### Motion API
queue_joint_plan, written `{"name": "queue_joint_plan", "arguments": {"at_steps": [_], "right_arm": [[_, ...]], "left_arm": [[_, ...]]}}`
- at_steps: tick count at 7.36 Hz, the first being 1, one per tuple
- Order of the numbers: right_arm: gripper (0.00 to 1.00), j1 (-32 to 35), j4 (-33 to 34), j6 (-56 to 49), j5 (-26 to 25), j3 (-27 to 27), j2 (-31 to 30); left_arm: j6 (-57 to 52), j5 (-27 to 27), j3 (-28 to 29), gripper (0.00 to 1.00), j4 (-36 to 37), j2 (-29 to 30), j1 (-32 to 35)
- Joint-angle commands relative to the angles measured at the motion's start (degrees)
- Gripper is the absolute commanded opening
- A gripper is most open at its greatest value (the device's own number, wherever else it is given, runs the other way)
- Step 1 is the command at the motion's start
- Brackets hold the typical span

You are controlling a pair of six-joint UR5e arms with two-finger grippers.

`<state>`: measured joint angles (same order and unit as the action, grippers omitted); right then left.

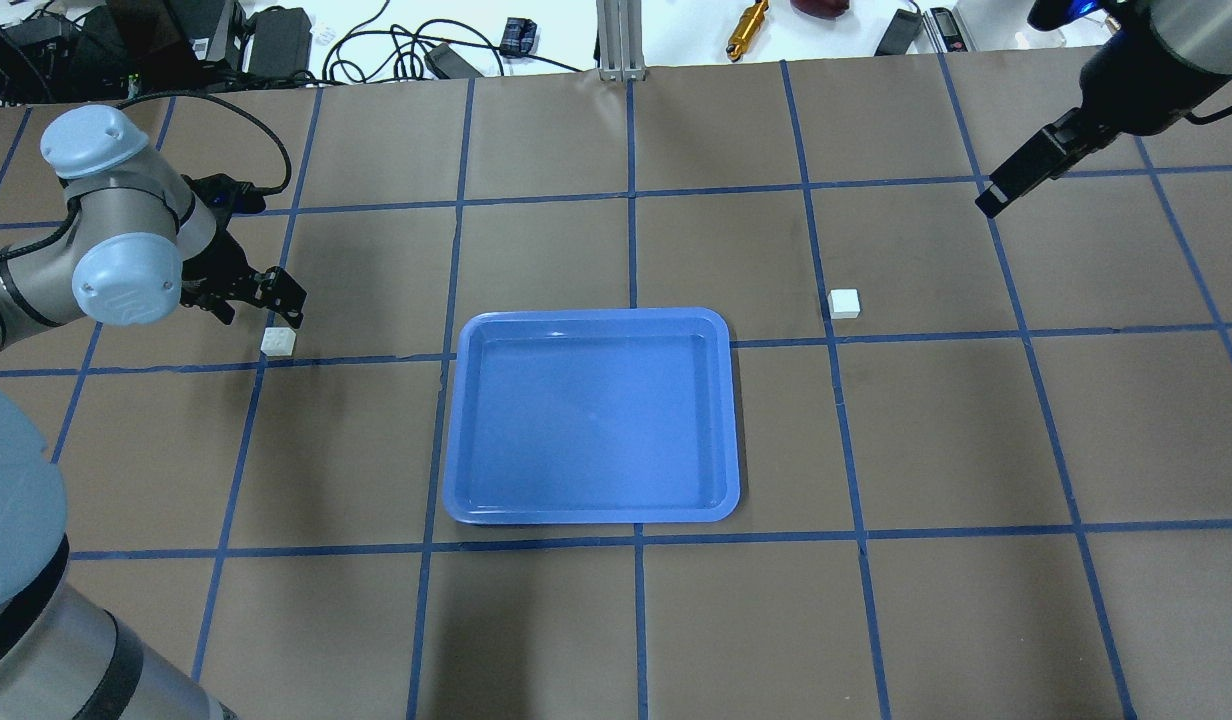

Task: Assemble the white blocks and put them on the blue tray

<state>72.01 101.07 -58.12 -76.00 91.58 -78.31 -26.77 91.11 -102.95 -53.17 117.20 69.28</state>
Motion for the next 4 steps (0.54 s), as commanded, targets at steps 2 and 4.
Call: {"name": "queue_joint_plan", "arguments": {"at_steps": [2, 4], "right_arm": [[1.00, 0.15, 1.68, -10.43, 1.02, 0.17, 5.18], [1.00, 0.15, 8.04, -10.78, 1.11, 4.37, 5.97]], "left_arm": [[-0.13, 0.21, -0.85, 0.84, 0.53, -0.04, 0.15], [-0.13, 0.12, -0.76, 0.74, 0.44, 0.04, 0.15]]}}
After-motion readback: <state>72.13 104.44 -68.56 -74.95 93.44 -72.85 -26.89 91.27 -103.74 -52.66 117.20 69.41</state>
